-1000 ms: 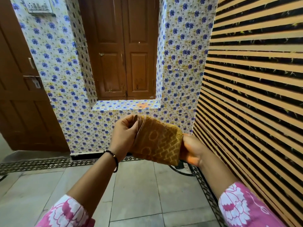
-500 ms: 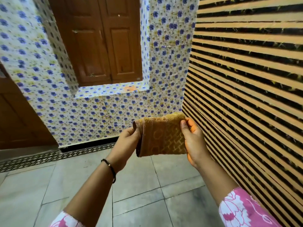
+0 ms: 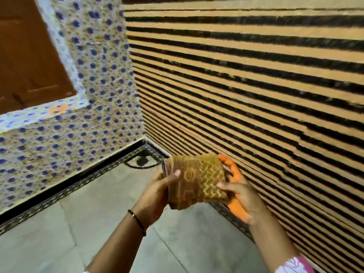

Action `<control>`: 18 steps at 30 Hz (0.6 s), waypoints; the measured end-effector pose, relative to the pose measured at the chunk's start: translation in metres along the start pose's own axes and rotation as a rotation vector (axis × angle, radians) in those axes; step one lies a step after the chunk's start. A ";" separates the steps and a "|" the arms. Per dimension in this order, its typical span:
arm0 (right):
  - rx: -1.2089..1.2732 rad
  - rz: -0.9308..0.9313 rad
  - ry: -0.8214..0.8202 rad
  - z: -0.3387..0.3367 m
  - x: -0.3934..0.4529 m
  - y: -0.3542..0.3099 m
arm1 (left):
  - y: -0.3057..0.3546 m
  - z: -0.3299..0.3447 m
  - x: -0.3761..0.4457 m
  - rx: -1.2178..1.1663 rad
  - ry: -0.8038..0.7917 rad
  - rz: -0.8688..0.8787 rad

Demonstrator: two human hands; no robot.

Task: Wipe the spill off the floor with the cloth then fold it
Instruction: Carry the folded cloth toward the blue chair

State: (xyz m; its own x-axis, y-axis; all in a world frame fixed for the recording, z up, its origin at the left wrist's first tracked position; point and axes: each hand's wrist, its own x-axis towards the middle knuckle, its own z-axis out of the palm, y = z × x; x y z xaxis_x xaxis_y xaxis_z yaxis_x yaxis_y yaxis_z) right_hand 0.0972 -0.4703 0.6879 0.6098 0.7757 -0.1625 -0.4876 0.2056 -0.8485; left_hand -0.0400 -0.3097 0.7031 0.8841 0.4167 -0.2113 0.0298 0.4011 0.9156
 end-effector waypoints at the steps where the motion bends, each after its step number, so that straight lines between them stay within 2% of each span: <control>1: 0.006 -0.013 0.029 -0.019 -0.017 -0.004 | -0.010 0.017 0.002 0.012 -0.035 -0.016; 8: 0.138 -0.095 0.287 -0.164 -0.187 -0.029 | -0.114 0.171 -0.013 0.081 -0.334 -0.127; 14: 0.365 -0.139 0.531 -0.248 -0.335 -0.034 | -0.198 0.302 -0.061 0.175 -0.453 -0.280; 18: 0.452 -0.207 0.770 -0.297 -0.428 -0.036 | -0.243 0.391 -0.091 0.211 -0.547 -0.421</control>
State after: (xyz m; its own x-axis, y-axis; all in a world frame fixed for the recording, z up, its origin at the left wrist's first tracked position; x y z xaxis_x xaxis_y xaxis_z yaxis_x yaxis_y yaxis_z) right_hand 0.0391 -0.9868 0.6390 0.8812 0.1184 -0.4577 -0.4212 0.6362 -0.6464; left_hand 0.0548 -0.7634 0.6336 0.8831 -0.2290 -0.4095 0.4597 0.2482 0.8527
